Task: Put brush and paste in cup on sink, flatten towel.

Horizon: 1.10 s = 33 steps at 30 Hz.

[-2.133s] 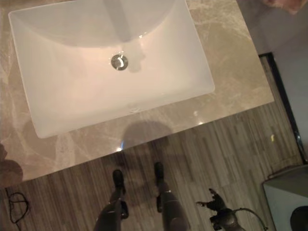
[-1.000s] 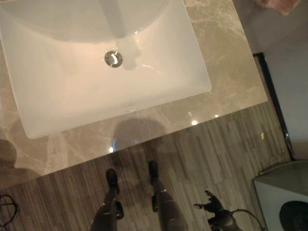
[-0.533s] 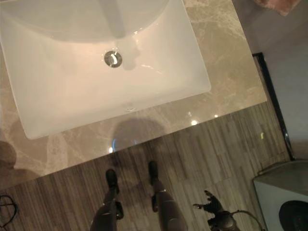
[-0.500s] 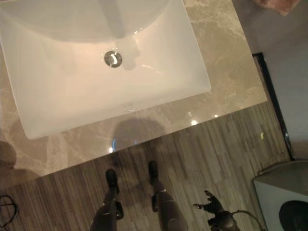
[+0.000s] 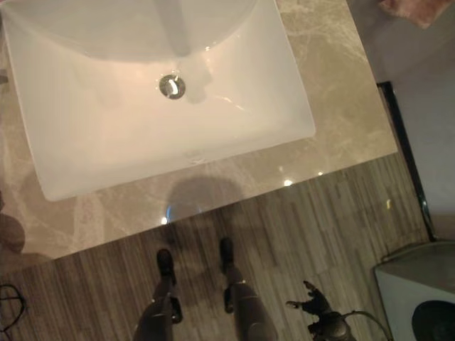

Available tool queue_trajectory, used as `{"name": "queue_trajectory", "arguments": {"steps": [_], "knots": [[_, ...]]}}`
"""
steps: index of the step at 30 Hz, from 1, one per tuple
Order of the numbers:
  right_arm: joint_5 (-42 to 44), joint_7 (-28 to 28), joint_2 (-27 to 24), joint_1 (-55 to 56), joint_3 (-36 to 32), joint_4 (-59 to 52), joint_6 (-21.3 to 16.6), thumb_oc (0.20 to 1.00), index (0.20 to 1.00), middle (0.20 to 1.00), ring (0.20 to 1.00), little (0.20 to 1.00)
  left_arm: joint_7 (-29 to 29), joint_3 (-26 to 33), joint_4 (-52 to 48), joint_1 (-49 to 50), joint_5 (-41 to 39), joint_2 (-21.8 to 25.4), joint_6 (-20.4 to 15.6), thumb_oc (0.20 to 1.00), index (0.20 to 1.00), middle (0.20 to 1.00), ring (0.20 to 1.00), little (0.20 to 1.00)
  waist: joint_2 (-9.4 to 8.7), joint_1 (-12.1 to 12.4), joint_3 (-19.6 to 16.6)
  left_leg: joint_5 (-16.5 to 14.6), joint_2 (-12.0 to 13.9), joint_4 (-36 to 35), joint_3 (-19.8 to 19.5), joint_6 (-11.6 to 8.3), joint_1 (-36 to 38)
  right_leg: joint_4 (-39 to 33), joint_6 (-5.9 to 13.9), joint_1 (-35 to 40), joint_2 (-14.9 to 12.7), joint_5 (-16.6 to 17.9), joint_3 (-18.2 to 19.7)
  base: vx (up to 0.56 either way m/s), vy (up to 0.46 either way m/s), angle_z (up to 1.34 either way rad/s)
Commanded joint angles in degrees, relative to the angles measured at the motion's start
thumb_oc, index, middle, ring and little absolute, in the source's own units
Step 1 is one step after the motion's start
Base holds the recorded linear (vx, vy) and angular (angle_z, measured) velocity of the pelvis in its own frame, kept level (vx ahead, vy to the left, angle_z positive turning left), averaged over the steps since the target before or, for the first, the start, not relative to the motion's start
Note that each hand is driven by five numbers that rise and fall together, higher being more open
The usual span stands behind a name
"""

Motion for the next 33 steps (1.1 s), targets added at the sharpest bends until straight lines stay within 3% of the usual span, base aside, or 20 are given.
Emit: {"name": "queue_trajectory", "arguments": {"steps": [1, 5, 9, 10, 12, 16, 27, 28, 29, 33], "knots": [[-0.4, -0.7, -2.0, 3.2, -2.9, 0.8, 0.6, 1.000, 1.000, 1.000, 1.000, 1.000, 0.2, 8.5, -6.8, 11.0, -2.0, -1.6, -4.8, 0.200, 0.200, 0.200, 0.200, 0.200, 2.02, 0.6, -1.1, -1.0, -0.6, 0.2, -2.5, -1.12, 1.8, -0.1, 6.05, 3.7, -4.4, 0.0, -1.5, 0.02, -0.022, 0.04], [-1.6, -0.9, 0.1, 4.3, -5.1, 2.2, 1.1, 1.000, 1.000, 1.000, 1.000, 1.000, -0.7, 24.4, -23.2, 34.0, -5.6, -7.1, -8.2, 0.200, 0.200, 0.200, 0.200, 0.200, 2.21, 2.0, -1.4, -2.5, -0.7, 0.2, -2.5, -0.99, 5.8, 1.4, 5.39, 7.1, -4.4, -1.6, -1.5, 0.07, -0.014, 0.04], [-3.9, -1.0, 1.8, 5.0, -7.1, 2.7, 1.8, 1.000, 1.000, 1.000, 1.000, 1.000, -3.4, 33.6, -34.7, 50.4, -7.8, -18.4, -9.8, 0.200, 0.200, 0.200, 0.200, 0.200, 3.17, 3.4, -1.6, -3.7, -0.6, 0.2, -2.1, -0.90, 10.8, 7.3, 4.97, 9.0, -3.7, -5.3, -1.3, 0.09, 0.018, 0.04], [-4.0, -1.0, 1.7, 5.1, -7.0, 2.7, 1.8, 1.000, 1.000, 1.000, 1.000, 1.000, -3.4, 34.0, -35.1, 50.8, -7.8, -18.5, -9.7, 0.200, 0.200, 0.200, 0.200, 0.200, 3.24, 3.3, -1.5, -3.7, -0.6, 0.2, -2.1, -0.91, 11.0, 7.4, 4.97, 9.2, -3.7, -5.4, -1.3, 0.05, 0.017, 0.11], [-5.4, -1.0, 2.2, 4.4, -8.1, 3.3, 2.1, 1.000, 1.000, 1.000, 1.000, 1.000, -7.4, 35.4, -41.1, 59.0, -7.7, -24.3, -9.2, 0.200, 0.200, 0.200, 0.200, 0.200, 4.14, 4.2, -2.1, -4.3, -0.5, 0.2, -2.2, -0.67, 14.3, 8.9, 4.68, 12.0, -3.7, -6.8, -2.7, 0.07, -0.005, 0.22], [-7.1, -0.3, 2.1, 3.5, -9.2, 3.4, 2.1, 1.000, 1.000, 1.000, 1.000, 1.000, -12.9, 39.2, -46.4, 70.3, -7.8, -28.1, -7.9, 0.200, 0.200, 0.200, 0.200, 0.200, 5.08, 5.6, -4.2, -5.4, -0.6, 0.2, -2.0, -0.31, 18.9, 8.6, 4.61, 16.7, -3.8, -7.6, -4.6, 0.06, -0.018, 0.08], [-8.4, -0.2, 2.9, 5.8, -10.6, 5.1, 2.4, 1.000, 1.000, 1.000, 1.000, 1.000, -16.6, 38.6, -48.8, 78.2, -11.9, -36.9, -5.5, 0.200, 0.200, 0.200, 0.200, 0.200, 5.70, 6.1, -9.6, -6.3, -1.2, 0.2, -2.4, 0.05, 24.0, 6.1, 3.49, 24.6, -3.9, -9.4, -6.7, 0.01, -0.019, 0.07], [-8.3, 0.2, 2.7, 6.7, -10.8, 4.4, 2.4, 1.000, 1.000, 1.000, 1.000, 1.000, -20.4, 36.3, -50.4, 79.6, -13.9, -36.1, -4.3, 0.464, 0.464, 0.464, 0.464, 0.464, 5.83, 5.8, -10.6, -6.4, -1.2, 0.2, -2.1, 0.06, 24.7, 5.3, 3.39, 25.4, -3.7, -9.2, -6.7, -0.20, -0.069, -0.05], [-6.8, 0.7, 2.8, 8.2, -10.7, 2.7, 2.1, 1.000, 1.000, 1.000, 1.000, 1.000, -20.5, 33.4, -47.9, 80.3, -13.0, -38.4, -3.0, 1.000, 1.000, 1.000, 1.000, 1.000, 6.10, 5.2, -11.6, -6.5, -1.3, 0.7, -0.8, 0.43, 27.1, 3.2, 2.76, 27.4, -3.1, -9.2, -5.1, -0.17, -0.060, -0.10], [-6.4, 1.1, 2.7, 8.9, -10.5, 1.9, 1.8, 1.000, 1.000, 1.000, 1.000, 1.000, -23.4, 30.4, -48.4, 80.6, -13.5, -37.3, -1.9, 1.000, 1.000, 1.000, 1.000, 1.000, 6.08, 4.7, -11.6, -6.6, -1.1, 1.1, -0.5, 0.30, 27.8, 2.9, 2.27, 28.3, -2.6, -9.4, -4.5, -0.07, -0.039, -0.23]]}}
